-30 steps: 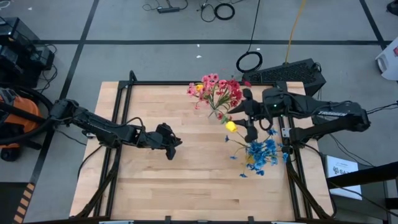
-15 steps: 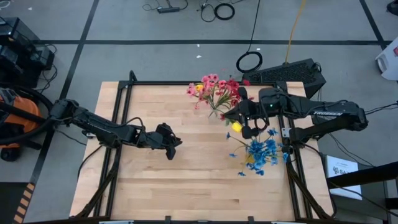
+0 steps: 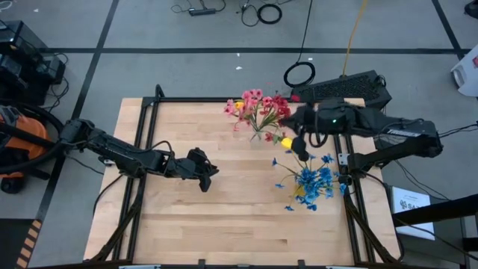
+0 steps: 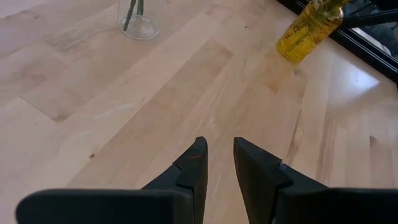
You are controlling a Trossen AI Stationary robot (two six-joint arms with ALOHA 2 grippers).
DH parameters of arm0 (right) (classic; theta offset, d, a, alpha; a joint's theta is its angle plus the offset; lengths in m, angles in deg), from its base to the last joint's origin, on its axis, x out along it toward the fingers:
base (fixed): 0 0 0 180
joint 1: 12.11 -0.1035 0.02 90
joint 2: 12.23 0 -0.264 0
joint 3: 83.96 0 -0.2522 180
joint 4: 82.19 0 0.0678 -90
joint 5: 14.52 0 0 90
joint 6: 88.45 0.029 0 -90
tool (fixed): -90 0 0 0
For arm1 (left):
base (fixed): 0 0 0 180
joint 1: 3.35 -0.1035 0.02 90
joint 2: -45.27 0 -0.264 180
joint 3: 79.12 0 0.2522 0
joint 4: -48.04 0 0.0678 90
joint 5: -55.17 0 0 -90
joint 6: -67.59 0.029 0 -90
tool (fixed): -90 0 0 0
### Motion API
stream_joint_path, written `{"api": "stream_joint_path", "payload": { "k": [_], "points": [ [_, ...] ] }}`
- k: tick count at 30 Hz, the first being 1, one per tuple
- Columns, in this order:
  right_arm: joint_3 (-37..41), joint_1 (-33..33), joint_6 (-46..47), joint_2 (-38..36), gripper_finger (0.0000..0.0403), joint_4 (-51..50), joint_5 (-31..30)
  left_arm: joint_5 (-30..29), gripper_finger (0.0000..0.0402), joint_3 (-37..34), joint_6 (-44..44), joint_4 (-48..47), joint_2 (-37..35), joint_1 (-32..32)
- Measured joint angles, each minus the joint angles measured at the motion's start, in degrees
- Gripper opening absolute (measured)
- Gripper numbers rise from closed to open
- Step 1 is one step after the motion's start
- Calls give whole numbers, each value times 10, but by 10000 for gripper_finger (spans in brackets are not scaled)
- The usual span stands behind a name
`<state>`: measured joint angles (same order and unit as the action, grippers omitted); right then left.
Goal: Sort flowers into vase by color
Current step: Put the yellow flower into the transparent vase, then return to Home Position
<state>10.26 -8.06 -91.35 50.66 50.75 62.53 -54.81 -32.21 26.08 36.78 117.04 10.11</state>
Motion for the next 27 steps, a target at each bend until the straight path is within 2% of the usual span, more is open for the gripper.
{"api": "stream_joint_path", "payload": {
  "k": [5,11,19,27],
  "points": [
    [-94,0,53,-2,1,-138,-45,0,83,0,0,0,0,0],
    [-168,0,127,-10,1,-297,-51,0,83,0,0,0,0,0],
    [-173,0,269,-44,0,-478,-48,-12,83,0,-1,19,0,0],
    [-173,0,364,-95,0,-528,-64,-24,83,5,17,28,-10,0]
  ]
}}
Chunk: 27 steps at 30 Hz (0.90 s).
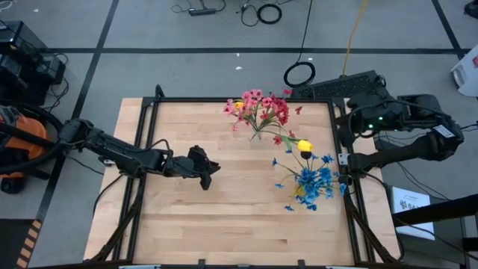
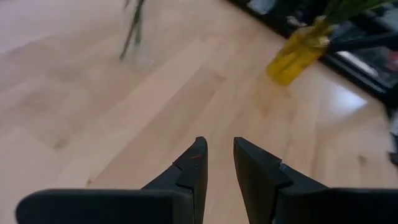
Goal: Sort flowers into vase by color
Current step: Return to Home Position
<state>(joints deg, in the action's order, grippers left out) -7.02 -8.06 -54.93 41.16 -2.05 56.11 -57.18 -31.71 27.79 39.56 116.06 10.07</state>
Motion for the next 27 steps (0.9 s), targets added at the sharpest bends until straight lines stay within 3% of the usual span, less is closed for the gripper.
{"api": "stream_joint_path", "payload": {
  "k": [10,17,27],
  "points": [
    [5,0,60,-61,0,-17,-18,13,83,10,187,-1,-121,-16],
    [94,0,59,-98,0,7,-18,46,79,-10,346,4,-181,-41],
    [198,0,138,-162,0,17,-14,116,6,-130,372,42,-306,-123]
  ]
}}
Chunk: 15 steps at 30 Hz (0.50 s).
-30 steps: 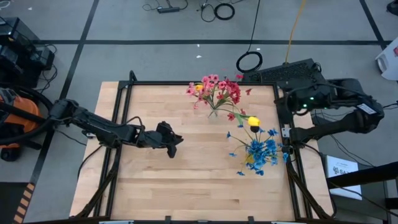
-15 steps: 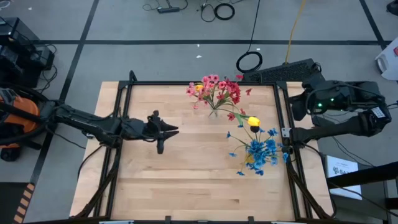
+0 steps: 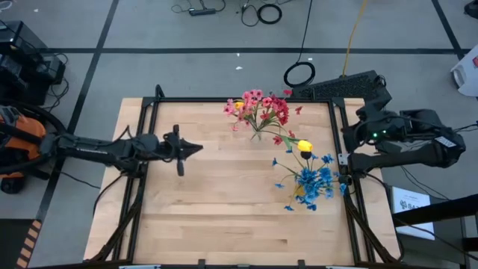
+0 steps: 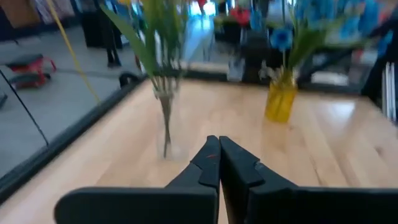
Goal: Sort flowers into vase by color
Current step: Return to Home Position
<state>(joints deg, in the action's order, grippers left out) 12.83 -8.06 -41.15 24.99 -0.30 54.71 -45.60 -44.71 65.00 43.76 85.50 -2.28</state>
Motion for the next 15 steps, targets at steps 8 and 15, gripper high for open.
{"api": "stream_joint_path", "payload": {
  "k": [8,15],
  "points": [
    [18,0,27,-9,0,26,-1,49,7,-109,0,125,-90,-35],
    [19,0,28,-9,0,45,-3,61,3,-156,-33,127,-142,-42]
  ]
}}
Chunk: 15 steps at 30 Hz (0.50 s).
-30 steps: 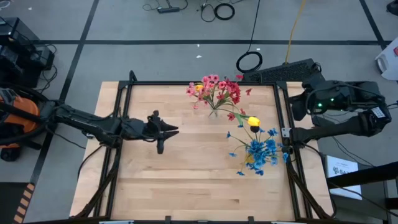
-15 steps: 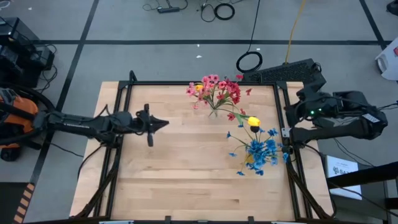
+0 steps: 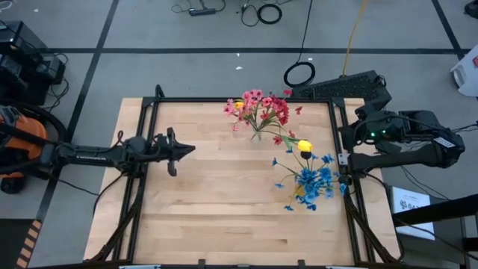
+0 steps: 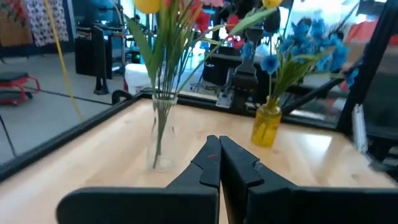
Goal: Sort flowers into vase by color
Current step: Return to Home Position
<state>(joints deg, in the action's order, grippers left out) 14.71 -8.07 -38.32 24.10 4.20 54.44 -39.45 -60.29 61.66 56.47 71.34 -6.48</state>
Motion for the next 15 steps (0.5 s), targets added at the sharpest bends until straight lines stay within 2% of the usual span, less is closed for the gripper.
{"api": "stream_joint_path", "payload": {
  "k": [6,12,15],
  "points": [
    [0,0,2,0,0,0,-1,-1,2,-46,-42,15,-55,0],
    [0,0,-3,0,0,0,-1,30,2,-47,-26,4,-124,2],
    [0,0,-25,0,0,-4,2,31,1,-47,-21,-34,-159,2]
  ]
}}
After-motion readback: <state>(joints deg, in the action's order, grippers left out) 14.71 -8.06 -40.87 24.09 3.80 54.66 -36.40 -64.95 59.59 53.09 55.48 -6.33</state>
